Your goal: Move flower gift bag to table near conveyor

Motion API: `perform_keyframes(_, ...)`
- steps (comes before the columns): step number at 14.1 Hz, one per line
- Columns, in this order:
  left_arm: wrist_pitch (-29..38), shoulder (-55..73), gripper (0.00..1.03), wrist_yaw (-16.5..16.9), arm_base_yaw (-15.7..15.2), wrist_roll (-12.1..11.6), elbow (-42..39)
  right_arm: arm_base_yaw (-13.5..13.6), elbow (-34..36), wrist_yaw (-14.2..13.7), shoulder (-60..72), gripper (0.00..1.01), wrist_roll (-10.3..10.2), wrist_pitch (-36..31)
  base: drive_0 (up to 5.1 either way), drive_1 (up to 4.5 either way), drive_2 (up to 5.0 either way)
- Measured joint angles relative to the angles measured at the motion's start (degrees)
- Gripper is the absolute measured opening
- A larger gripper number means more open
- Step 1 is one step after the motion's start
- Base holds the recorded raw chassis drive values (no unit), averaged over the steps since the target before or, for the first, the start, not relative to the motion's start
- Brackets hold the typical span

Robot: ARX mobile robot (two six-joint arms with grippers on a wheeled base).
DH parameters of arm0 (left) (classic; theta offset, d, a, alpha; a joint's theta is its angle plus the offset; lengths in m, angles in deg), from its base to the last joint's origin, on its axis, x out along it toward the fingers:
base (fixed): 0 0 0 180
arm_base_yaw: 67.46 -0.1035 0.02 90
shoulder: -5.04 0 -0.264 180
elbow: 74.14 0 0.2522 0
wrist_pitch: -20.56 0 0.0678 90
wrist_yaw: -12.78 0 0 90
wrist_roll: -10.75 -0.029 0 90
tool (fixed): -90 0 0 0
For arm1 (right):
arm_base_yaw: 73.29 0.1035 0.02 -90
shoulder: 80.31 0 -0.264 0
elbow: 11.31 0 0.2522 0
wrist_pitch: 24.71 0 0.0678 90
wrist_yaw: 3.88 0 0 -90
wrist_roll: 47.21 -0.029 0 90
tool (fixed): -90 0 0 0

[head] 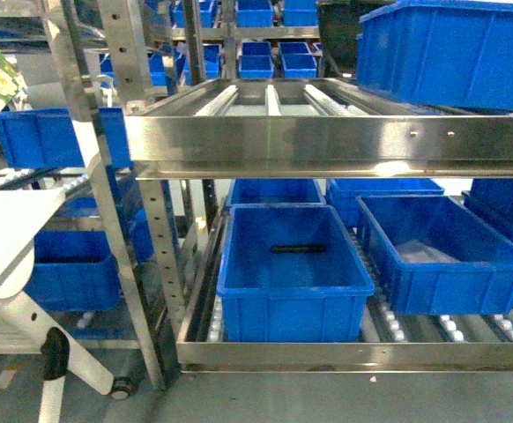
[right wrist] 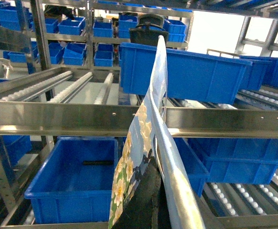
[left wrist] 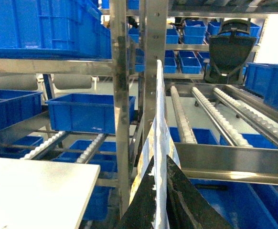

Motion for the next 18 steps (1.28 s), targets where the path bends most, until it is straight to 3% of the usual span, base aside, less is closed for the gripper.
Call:
perform_keyframes(10,-0.1,0.0,0.03,0.0,0.0,0.0,0.0,0.0,0.0,0.0,-0.1,0.02,0.0,-0.2,-4.0,-0.46,4.6)
perform_keyframes(18,0.1,0.0,0.03,0.0,0.0,0.0,0.0,0.0,0.0,0.0,0.0,0.02,0.0,-0.1,-5.0,2.48,2.5)
